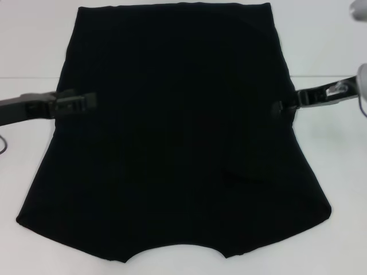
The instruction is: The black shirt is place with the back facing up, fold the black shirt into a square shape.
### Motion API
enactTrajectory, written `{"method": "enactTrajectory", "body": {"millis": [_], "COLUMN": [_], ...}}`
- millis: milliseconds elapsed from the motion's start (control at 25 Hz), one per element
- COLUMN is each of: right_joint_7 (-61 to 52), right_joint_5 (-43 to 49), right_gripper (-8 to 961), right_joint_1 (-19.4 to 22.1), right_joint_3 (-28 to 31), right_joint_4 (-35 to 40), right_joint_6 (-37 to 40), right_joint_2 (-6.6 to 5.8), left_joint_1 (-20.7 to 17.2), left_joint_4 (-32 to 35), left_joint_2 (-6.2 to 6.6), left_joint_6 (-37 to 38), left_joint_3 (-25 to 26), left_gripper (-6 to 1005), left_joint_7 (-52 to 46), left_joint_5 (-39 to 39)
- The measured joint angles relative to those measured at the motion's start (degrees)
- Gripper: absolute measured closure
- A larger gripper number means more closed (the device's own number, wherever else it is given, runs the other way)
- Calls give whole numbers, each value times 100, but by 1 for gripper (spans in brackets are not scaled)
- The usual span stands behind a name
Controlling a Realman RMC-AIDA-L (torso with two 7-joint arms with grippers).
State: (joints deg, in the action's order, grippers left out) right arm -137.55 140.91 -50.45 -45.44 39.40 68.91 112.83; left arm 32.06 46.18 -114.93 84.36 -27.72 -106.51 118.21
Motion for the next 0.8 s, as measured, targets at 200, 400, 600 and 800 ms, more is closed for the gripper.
{"method": "enactTrajectory", "body": {"millis": [200, 400, 600, 800], "right_joint_7": [-717, -898, -906, -908], "right_joint_5": [-2, -8, -11, -12], "right_gripper": [502, 508, 508, 508], "right_joint_1": [24, 30, 24, 53], "right_joint_3": [334, 476, 544, 555], "right_joint_4": [-2, -2, -7, -7], "right_joint_6": [235, 392, 409, 401], "right_joint_2": [-156, -196, -210, -217], "left_joint_1": [-148, -272, -308, -339], "left_joint_4": [-11, 77, 98, 94], "left_joint_2": [342, 576, 598, 567], "left_joint_6": [451, 1070, 1279, 906], "left_joint_3": [-125, -105, -109, -99], "left_gripper": [289, 294, 352, 491], "left_joint_7": [-970, -1994, -2468, -2839], "left_joint_5": [462, 1101, 1720, 2394]}}
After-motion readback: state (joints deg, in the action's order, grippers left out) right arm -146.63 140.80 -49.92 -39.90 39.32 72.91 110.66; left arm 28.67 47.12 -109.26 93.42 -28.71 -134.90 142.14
